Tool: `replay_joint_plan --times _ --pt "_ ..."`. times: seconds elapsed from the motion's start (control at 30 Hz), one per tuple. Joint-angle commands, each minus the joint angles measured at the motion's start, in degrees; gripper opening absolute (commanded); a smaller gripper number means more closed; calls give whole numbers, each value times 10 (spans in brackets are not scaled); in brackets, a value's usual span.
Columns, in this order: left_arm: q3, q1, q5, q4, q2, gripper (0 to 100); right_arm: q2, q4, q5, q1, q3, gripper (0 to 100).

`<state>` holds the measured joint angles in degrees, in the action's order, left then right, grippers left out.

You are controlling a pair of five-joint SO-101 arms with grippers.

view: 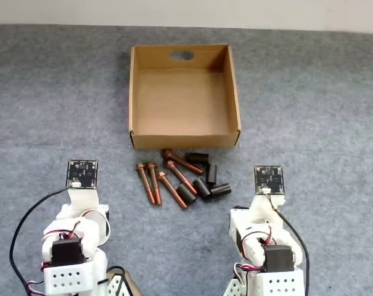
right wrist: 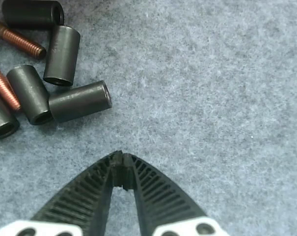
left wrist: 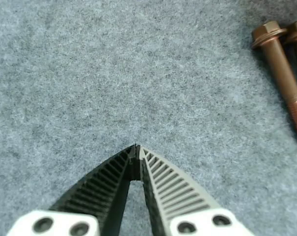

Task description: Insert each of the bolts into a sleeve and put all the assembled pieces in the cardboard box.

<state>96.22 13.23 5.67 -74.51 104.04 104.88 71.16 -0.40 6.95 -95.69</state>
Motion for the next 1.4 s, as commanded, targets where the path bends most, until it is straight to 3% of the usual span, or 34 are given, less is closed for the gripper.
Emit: replay_joint_plan --times 0.0,0.37,0.47,0.67,0.73,0.87,0.97,1.1,1.37 --pt "10 -6 3 4 3 8 3 3 4 -3 -79 9" --pt "10 -6 3 4 3 8 3 1 3 1 -79 9" --pt "10 -6 3 4 3 8 3 -41 13 13 -76 9" --pt "10 -6 3 4 3 8 3 -131 180 17 -61 10" --pt "10 -6 3 4 3 8 2 -114 182 17 -31 21" --pt "10 -6 3 4 3 8 2 -17 199 17 84 140" --pt "10 -6 3 4 3 8 -8 28 198 16 195 145" --pt "10 -6 3 4 3 8 -129 38 197 16 336 141" --pt "10 -6 3 4 3 8 -564 84 198 17 496 144"
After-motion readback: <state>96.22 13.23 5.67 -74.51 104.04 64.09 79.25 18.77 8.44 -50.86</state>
